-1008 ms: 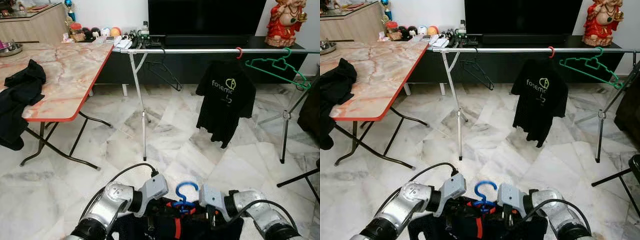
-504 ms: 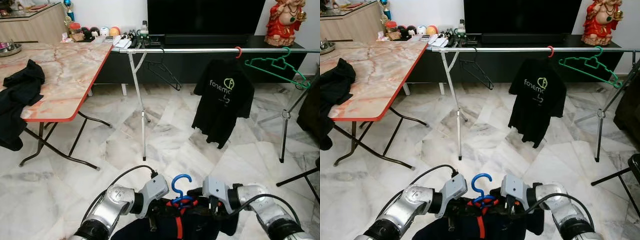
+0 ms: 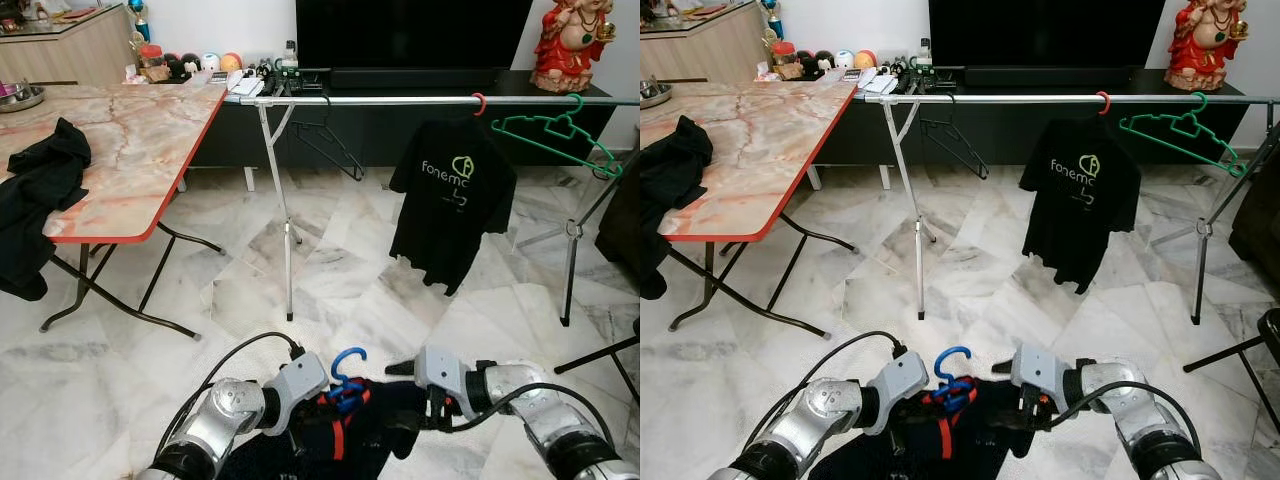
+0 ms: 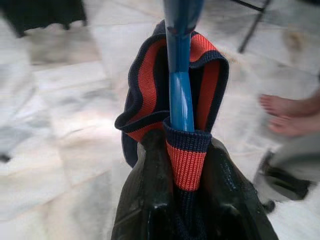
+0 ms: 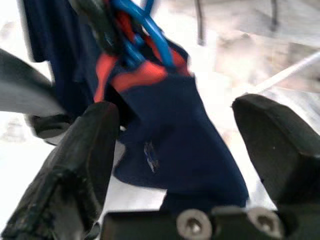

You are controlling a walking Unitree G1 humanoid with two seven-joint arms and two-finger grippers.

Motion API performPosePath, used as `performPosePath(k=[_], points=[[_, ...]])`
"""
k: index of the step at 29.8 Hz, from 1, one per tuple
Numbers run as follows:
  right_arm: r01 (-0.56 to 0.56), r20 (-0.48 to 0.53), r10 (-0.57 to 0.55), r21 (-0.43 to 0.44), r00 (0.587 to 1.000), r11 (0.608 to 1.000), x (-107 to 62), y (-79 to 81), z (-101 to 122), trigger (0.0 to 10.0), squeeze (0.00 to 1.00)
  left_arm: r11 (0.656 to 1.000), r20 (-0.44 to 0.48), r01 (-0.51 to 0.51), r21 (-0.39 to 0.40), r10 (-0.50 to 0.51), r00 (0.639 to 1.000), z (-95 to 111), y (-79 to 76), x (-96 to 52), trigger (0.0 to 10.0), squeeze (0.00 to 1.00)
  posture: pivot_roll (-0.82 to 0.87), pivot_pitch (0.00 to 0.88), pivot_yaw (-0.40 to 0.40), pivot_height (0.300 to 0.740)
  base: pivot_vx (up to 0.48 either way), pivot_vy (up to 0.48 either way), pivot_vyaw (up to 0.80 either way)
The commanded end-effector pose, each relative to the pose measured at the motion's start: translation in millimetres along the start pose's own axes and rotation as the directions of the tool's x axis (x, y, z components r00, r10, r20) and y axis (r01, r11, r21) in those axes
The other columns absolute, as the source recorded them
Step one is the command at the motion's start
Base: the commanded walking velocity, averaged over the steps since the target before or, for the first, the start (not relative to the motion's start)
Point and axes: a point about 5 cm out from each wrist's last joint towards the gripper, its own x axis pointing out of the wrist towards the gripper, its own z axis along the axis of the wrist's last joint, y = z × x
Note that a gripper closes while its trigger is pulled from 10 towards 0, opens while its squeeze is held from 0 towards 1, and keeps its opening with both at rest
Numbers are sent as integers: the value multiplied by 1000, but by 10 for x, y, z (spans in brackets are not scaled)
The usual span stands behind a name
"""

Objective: Hang hanger

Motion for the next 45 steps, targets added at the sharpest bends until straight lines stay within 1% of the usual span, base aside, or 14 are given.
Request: performPosePath(k=[1, 2, 3, 4, 5, 8, 13, 17, 21, 24, 32, 37, 40, 45], points=[[167, 24, -168, 36, 986, 985, -44, -131, 25, 10000, 745, 994, 34, -110, 15, 109, 993, 53, 119, -34, 0, 0, 20, 0, 31, 740, 0, 0, 0], [298, 5, -300, 97, 954, 950, -63, -197, -21, 10000, 122, 982, 38, -188, 5, 187, 982, 33, 170, -60, 0, 0, 18, 0, 34, 740, 0, 0, 0], [417, -33, -417, 136, 908, 898, -87, -245, -79, 10000, 0, 970, 44, -242, 4, 242, 969, 16, 205, -87, 1882, 0, 15, 0, 38, 740, 0, 0, 0], [417, -33, -417, 136, 908, 898, -87, -245, -79, 10000, 0, 970, 44, -242, 4, 242, 969, 16, 205, -87, 1882, 0, 15, 0, 38, 740, 0, 0, 0], [519, -85, -513, 186, 854, 834, -110, -263, -163, 10000, 0, 956, 42, -293, 2, 293, 955, -8, 244, -119, 9843, 0, 16, 0, 45, 740, 0, 0, 0], [661, -154, -651, 318, 744, 680, -115, -181, -343, 10000, 0, 932, 53, -362, -12, 362, 931, -47, 307, -192, 10000, 0, 20, 28, 51, 740, 0, 0, 0], [743, -333, -677, 445, 656, 501, -7, 259, -732, 10000, 0, 867, 73, -493, -70, 498, 864, -139, 383, -327, 10000, 0, 8, 10, 63, 740, 0, 0, 0], [761, -509, -583, 545, 633, 351, 106, 746, -1028, 10000, 0, 795, 49, -586, -158, 599, 800, -298, 423, -488, 10000, 0, 15, 0, 76, 740, 0, 0, 0], [779, -631, -465, 565, 621, 273, 136, 1198, -1241, 10000, 0, 723, 57, -615, -315, 661, 749, -442, 391, -644, 10000, 0, 14, 0, 86, 740, 0, 0, 0], [800, -669, -439, 527, 599, 288, 95, 1370, -1328, 10000, 0, 700, 22, -639, -318, 679, 733, -628, 291, -790, 10000, 0, 2, 0, 96, 740, 0, 0, 0], [836, -717, -446, 523, 536, 163, -9, 1517, -1429, 10000, 0, 684, -24, -646, -339, 680, 733, -866, 79, -1004, 10000, 0, -10, 0, 93, 740, 0, 0, 0], [825, -712, -420, 513, 563, 236, 44, 1660, -1427, 10000, 0, 620, -42, -631, -466, 697, 715, -886, -167, -981, 10000, 0, -2, 0, 79, 740, 0, 0, 0], [832, -721, -422, 517, 550, 200, 31, 1674, -1438, 10000, 0, 603, -67, -620, -502, 688, 723, -949, -336, -1005, 10000, 0, 3, 0, 71, 740, 0, 0, 0], [831, -724, -409, 494, 555, 255, 4, 1675, -1458, 10000, 0, 582, -114, -647, -493, 694, 711, -1063, -400, -1123, 10000, 0, 7, 0, 65, 740, 0, 0, 0]])
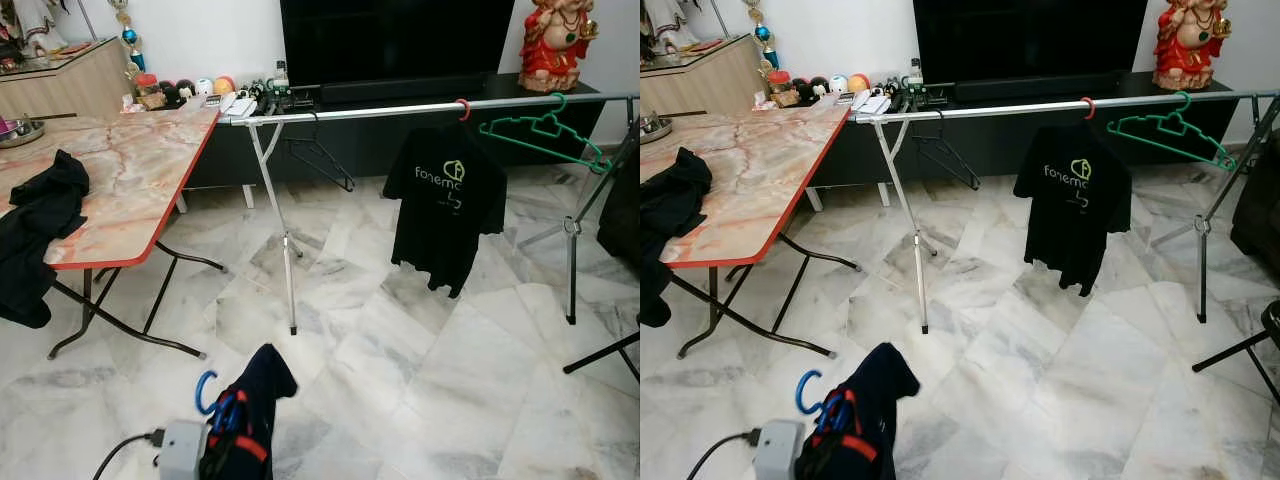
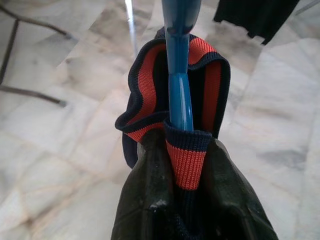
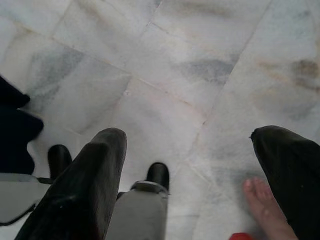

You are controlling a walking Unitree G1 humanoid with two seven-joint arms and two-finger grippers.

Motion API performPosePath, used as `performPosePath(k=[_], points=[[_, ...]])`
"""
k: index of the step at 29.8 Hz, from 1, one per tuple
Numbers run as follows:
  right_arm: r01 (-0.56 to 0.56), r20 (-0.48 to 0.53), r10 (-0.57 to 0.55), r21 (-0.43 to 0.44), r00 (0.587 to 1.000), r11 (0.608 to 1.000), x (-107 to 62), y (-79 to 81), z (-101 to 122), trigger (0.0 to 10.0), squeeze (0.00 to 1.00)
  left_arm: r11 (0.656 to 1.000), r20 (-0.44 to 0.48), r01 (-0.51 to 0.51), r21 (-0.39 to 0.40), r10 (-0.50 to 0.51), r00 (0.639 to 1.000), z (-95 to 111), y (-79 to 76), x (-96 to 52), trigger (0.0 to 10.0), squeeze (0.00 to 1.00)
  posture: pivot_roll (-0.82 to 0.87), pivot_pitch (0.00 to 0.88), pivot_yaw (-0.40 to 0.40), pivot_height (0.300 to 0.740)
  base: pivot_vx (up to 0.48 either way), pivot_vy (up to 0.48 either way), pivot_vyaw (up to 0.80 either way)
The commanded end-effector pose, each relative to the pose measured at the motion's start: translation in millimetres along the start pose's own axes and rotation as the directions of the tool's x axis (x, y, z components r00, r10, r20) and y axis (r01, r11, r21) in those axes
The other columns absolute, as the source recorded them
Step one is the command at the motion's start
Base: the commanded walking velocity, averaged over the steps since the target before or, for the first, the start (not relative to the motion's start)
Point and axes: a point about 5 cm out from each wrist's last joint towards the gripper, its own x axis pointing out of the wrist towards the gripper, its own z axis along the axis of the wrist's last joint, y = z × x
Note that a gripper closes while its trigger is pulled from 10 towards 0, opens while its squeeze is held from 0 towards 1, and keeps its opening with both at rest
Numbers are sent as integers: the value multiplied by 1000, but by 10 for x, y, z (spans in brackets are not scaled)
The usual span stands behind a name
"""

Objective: Hang hanger

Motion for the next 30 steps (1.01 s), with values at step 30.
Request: performPosePath(k=[30], points=[[-19, -29, 17, -69, 999, 997, -8, -44, -40, 10000, 0, 998, 122, -55, -28, 58, 991, 452, -78, 173, 10000, 0, 28, 60, 49, 740, 360, 0, 0]])
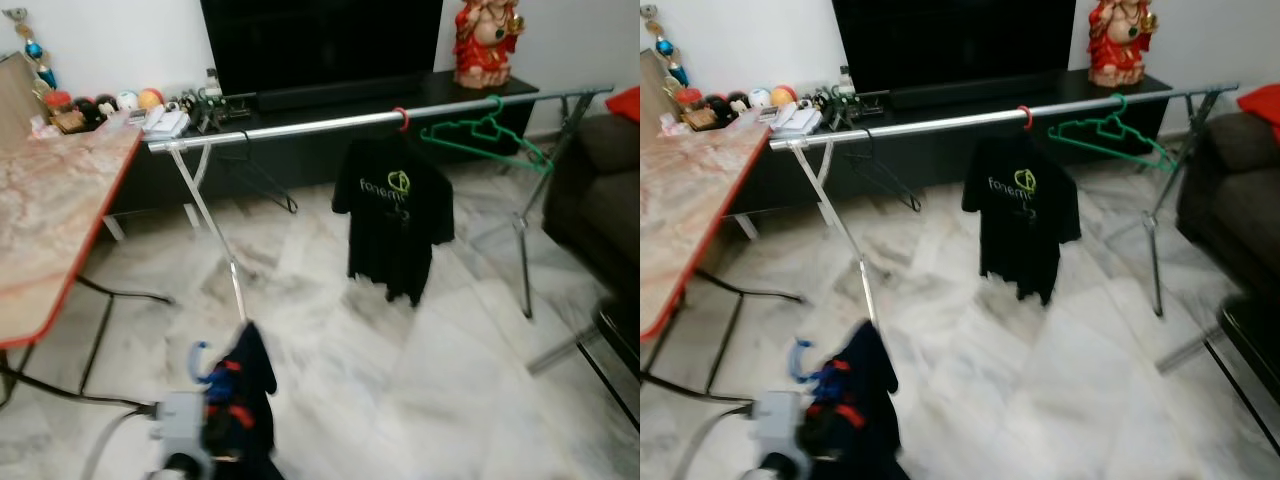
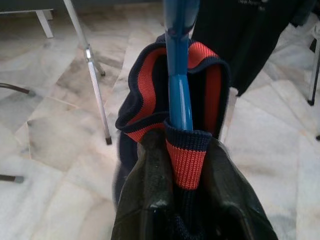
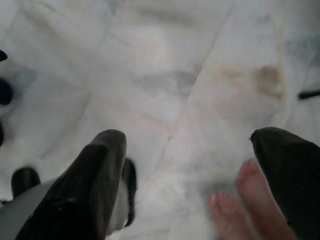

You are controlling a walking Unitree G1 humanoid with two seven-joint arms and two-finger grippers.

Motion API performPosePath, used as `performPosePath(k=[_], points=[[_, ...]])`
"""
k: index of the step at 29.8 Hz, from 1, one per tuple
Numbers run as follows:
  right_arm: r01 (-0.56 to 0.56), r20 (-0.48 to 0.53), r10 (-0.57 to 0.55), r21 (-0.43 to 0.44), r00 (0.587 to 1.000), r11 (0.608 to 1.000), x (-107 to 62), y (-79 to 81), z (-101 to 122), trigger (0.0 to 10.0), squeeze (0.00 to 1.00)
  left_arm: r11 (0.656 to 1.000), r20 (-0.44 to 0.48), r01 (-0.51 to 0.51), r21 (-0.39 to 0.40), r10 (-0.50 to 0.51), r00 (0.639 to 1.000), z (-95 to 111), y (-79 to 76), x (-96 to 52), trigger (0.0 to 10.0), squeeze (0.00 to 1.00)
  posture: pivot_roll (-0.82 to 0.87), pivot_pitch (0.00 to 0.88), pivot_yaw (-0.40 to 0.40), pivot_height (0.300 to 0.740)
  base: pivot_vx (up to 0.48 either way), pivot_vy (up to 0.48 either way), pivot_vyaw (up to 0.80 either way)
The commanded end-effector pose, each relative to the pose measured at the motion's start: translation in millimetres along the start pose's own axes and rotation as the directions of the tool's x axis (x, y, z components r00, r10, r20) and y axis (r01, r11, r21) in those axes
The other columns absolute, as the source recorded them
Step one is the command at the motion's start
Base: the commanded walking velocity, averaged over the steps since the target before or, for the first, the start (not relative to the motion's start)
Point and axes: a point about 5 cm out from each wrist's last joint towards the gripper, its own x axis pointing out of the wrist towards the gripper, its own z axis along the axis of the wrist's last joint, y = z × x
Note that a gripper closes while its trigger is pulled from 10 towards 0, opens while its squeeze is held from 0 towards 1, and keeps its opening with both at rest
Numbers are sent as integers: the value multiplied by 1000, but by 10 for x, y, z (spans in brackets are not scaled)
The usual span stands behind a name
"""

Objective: Hang hanger

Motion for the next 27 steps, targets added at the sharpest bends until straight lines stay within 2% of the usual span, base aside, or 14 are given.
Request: performPosePath(k=[1, 23, 27], points=[[-50, 34, 50, -1, 998, 999, 29, 184, 120, 10000, 0, 998, 9, -49, 27, 49, 999, 43, 170, -53, 10000, 0, 29, 60, 49, 740, 480, 0, 0], [-75, 29, 75, -11, 997, 997, 23, 264, 96, 10000, 0, 999, -7, -50, 13, 50, 999, 25, 124, -60, 10000, 0, 31, 63, 46, 740, 480, 0, 0], [-79, 24, 79, -17, 997, 997, 20, 239, 80, 10000, 0, 997, -17, -69, 19, 69, 997, 5, 127, -57, 10000, 0, 31, 64, 45, 740, 74, 0, 0]])
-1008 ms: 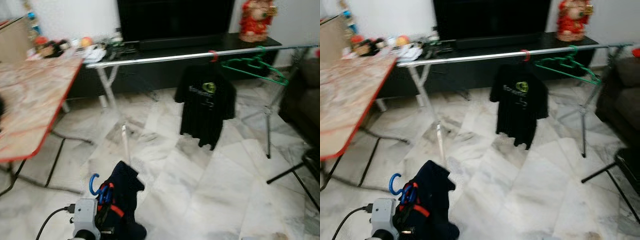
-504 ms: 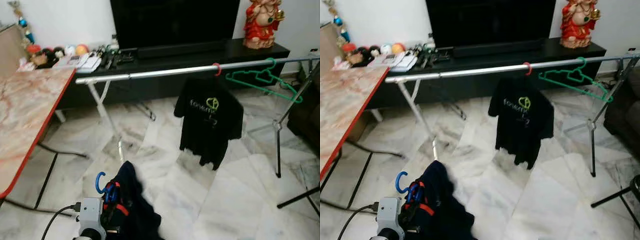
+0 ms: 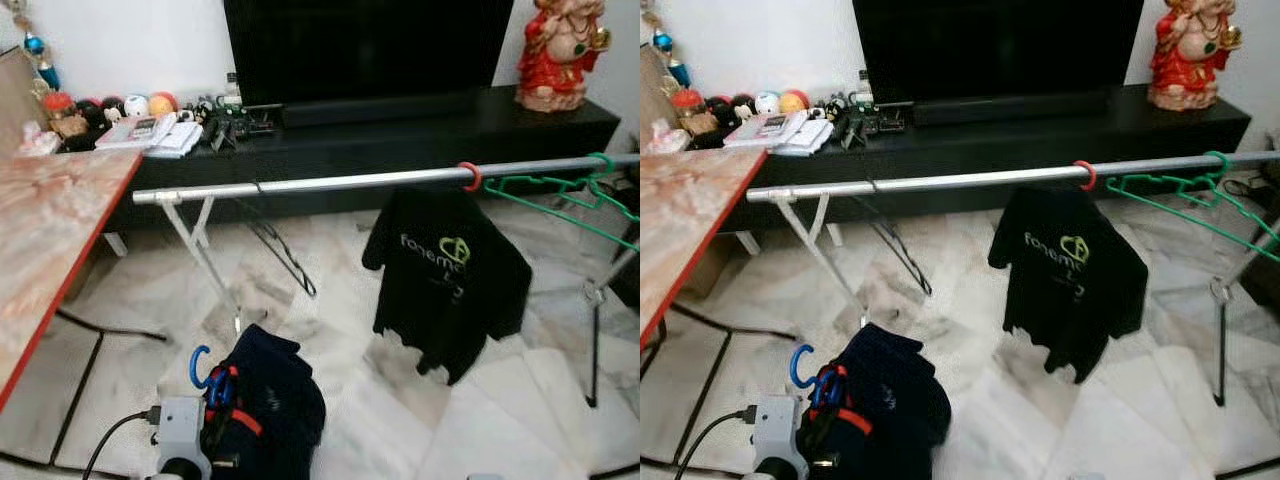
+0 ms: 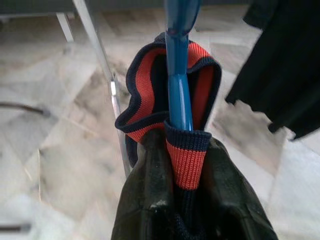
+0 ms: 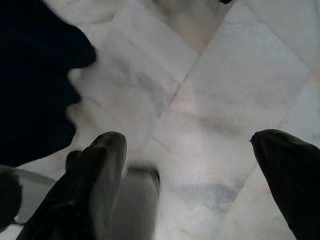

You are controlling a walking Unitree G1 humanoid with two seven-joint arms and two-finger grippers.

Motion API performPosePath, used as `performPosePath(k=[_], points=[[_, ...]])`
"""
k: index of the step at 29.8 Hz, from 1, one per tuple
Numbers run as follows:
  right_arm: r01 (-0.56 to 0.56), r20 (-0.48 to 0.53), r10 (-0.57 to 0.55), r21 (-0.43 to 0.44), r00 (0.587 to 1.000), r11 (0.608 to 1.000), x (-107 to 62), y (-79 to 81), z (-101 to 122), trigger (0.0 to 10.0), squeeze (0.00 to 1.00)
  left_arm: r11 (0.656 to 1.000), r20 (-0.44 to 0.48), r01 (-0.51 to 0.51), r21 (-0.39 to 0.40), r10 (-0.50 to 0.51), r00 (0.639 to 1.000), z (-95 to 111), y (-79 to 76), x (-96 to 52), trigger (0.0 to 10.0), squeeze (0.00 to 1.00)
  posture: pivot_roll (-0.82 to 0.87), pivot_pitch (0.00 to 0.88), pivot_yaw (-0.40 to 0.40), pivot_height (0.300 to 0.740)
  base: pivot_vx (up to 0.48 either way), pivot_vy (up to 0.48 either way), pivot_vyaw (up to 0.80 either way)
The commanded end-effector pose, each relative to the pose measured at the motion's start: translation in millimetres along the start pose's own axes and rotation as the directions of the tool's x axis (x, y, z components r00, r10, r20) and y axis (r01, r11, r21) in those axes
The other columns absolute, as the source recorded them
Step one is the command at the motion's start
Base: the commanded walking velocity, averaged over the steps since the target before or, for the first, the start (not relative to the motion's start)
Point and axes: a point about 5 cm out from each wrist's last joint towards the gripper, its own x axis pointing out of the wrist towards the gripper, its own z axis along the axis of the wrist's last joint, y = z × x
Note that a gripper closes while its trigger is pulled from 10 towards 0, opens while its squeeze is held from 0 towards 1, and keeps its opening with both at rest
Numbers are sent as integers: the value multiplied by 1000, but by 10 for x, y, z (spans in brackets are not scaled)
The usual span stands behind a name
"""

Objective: Hang hanger

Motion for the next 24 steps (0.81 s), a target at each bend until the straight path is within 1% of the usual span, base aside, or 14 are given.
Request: performPosePath(k=[1, 11, 24], points=[[15, -27, -15, -1, 1000, 1000, -21, -72, -73, 10000, 0, 1000, 10, 1, 6, -1, 1000, 20, -26, 7, 10000, 0, 31, 64, 45, 740, 0, 0, 0], [9, -32, -10, -11, 999, 1000, -21, -88, -72, 10000, 0, 1000, 9, 13, 27, -13, 1000, 6, -52, -3, 10000, 0, 32, 66, 42, 740, 0, 0, 0], [2, -32, -3, -19, 999, 1000, -19, -91, -65, 10000, 0, 999, 5, 24, 33, -24, 1000, -13, -79, -2, 10000, 0, 31, 66, 43, 740, 0, -480, 0]])
